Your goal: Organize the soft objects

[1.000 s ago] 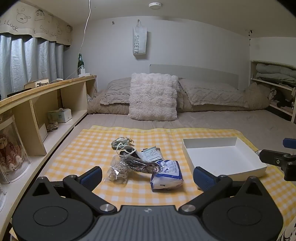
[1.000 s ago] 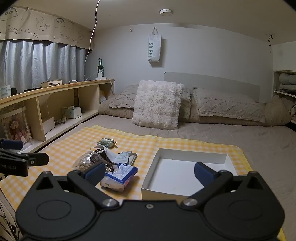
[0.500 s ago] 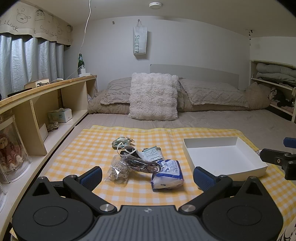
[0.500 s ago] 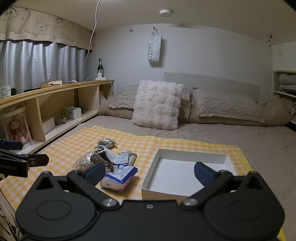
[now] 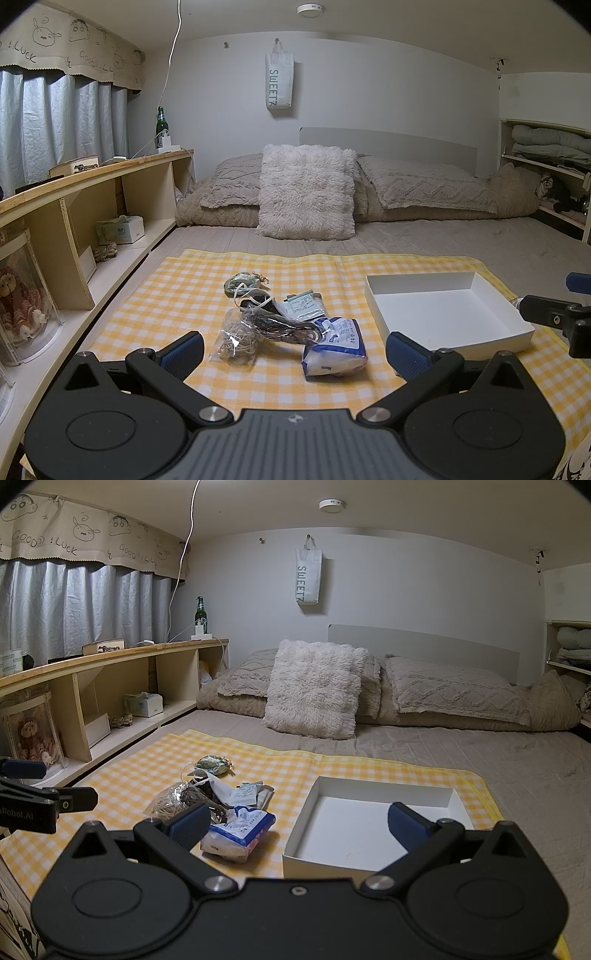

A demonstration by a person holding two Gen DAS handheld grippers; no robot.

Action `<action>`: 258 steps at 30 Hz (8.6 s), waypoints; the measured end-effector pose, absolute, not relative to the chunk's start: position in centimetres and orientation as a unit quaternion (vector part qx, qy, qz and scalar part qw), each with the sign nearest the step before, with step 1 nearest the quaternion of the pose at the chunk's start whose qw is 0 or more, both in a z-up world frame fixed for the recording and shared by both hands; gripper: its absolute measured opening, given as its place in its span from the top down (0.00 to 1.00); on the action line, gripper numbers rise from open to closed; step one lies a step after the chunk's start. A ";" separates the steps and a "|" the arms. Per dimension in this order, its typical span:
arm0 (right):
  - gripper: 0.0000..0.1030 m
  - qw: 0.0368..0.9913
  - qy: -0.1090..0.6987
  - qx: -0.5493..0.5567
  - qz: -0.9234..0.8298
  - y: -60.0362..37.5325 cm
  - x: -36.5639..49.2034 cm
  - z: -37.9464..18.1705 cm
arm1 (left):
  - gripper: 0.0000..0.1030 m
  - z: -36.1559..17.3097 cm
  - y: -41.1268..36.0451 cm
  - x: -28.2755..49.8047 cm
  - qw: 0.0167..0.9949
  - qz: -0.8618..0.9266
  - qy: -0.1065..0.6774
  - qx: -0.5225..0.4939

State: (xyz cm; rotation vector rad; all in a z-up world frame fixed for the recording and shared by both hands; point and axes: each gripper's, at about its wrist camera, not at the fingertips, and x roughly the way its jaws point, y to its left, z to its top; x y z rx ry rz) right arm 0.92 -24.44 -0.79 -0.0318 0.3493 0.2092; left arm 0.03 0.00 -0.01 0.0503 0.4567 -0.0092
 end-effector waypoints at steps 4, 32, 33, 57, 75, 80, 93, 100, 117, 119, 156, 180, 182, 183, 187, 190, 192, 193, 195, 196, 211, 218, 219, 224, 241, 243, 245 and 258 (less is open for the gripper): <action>0.00 0.979 0.173 -0.016 0.104 -24.5 0.9 -0.8 | 0.00 0.0 0.0 0.0 0.974 -0.005 0.226 0.025; 0.00 0.979 0.173 -0.017 0.104 -24.4 0.9 -0.5 | 0.00 0.0 0.0 0.0 0.974 -0.005 0.227 0.026; 0.00 0.979 0.173 -0.017 0.104 -24.4 0.9 -0.5 | 0.00 0.0 0.0 0.0 0.974 -0.004 0.227 0.026; 0.00 0.977 0.157 -0.001 0.141 -24.8 1.0 -0.1 | 0.00 0.3 0.9 -0.5 0.976 -0.010 0.216 0.020; 0.00 0.976 0.137 -0.030 0.167 -22.0 10.3 6.5 | 0.00 5.4 2.7 6.2 0.980 0.024 0.195 0.026; 0.00 0.975 0.137 -0.032 0.173 -20.2 13.9 6.4 | 0.00 6.1 2.5 9.9 0.977 0.049 0.205 0.023; 0.00 0.956 0.242 0.056 0.157 -20.7 21.3 1.2 | 0.00 1.8 2.5 18.7 0.956 0.008 0.286 -0.061; 0.00 0.943 0.302 0.052 0.128 -21.2 24.1 -3.9 | 0.01 -3.4 4.8 23.5 0.914 0.045 0.384 -0.124; 0.00 0.882 0.427 0.089 0.177 -19.2 29.0 -9.2 | 0.18 -12.3 4.2 31.4 0.841 0.091 0.498 -0.192; 0.01 0.879 0.429 0.093 0.184 -18.9 29.3 -9.4 | 0.30 -12.6 4.2 31.8 0.840 0.091 0.499 -0.192; 0.89 0.849 0.467 0.033 0.245 -16.3 29.7 -10.4 | 0.80 -10.5 5.7 28.0 0.863 -0.022 0.500 -0.066; 0.89 0.933 0.308 0.082 0.168 -26.6 26.4 -2.5 | 0.84 -2.5 0.1 24.5 0.930 -0.087 0.357 0.000; 0.89 0.936 0.303 0.091 0.156 -28.1 26.1 -2.2 | 0.84 -2.4 -0.9 24.4 0.931 -0.100 0.350 0.009; 0.89 0.937 0.300 0.095 0.149 -28.8 26.0 -2.1 | 0.84 -2.3 -1.6 24.4 0.932 -0.108 0.347 0.013; 0.89 0.942 0.293 0.107 0.125 -31.7 25.3 -1.9 | 0.84 -2.4 -4.4 24.5 0.929 -0.140 0.340 0.031; 0.89 0.943 0.295 0.114 0.108 -33.6 24.9 -2.1 | 0.84 -2.7 -6.7 24.6 0.925 -0.168 0.338 0.044; 0.89 0.943 0.296 0.117 0.099 -34.7 24.7 -2.3 | 0.84 -3.1 -8.4 24.9 0.921 -0.186 0.340 0.052; 0.89 0.943 0.297 0.119 0.094 -35.3 24.6 -2.4 | 0.84 -3.3 -9.2 25.0 0.918 -0.193 0.341 0.057; 0.89 0.943 0.298 0.122 0.085 -36.3 24.4 -2.6 | 0.84 -3.9 -10.9 25.3 0.913 -0.207 0.345 0.067; 0.89 0.943 0.298 0.124 0.082 -36.8 24.3 -2.8 | 0.84 -4.2 -11.5 25.5 0.910 -0.213 0.347 0.072; 0.89 0.932 0.346 0.111 0.000 -44.1 25.2 -6.9 | 0.84 -11.3 -17.0 29.0 0.858 -0.234 0.434 0.144; 0.89 0.921 0.376 0.104 -0.007 -45.6 25.8 -9.3 | 0.81 -13.3 -16.2 30.2 0.847 -0.211 0.464 0.152; 0.89 0.919 0.379 0.105 -0.006 -45.6 26.0 -9.5 | 0.81 -13.5 -16.2 30.2 0.845 -0.207 0.468 0.155; 0.76 0.915 0.397 0.073 -0.018 -45.6 26.4 -10.9 | 0.75 -13.8 -16.1 30.1 0.840 -0.209 0.474 0.163; 0.55 0.913 0.405 0.040 -0.024 -45.3 25.4 -10.3 | 0.45 -11.4 -15.7 28.4 0.855 -0.217 0.448 0.144; 0.62 0.910 0.412 0.037 -0.021 -45.3 25.7 -10.7 | 0.45 -11.0 -15.5 28.2 0.858 -0.219 0.446 0.134; 0.64 0.906 0.422 0.025 -0.020 -45.0 26.0 -11.3 | 0.45 -10.7 -15.5 28.0 0.859 -0.224 0.444 0.126; 0.71 0.895 0.443 -0.049 -0.007 -43.1 27.1 -13.7 | 0.46 -11.1 -16.9 28.2 0.853 -0.244 0.448 0.111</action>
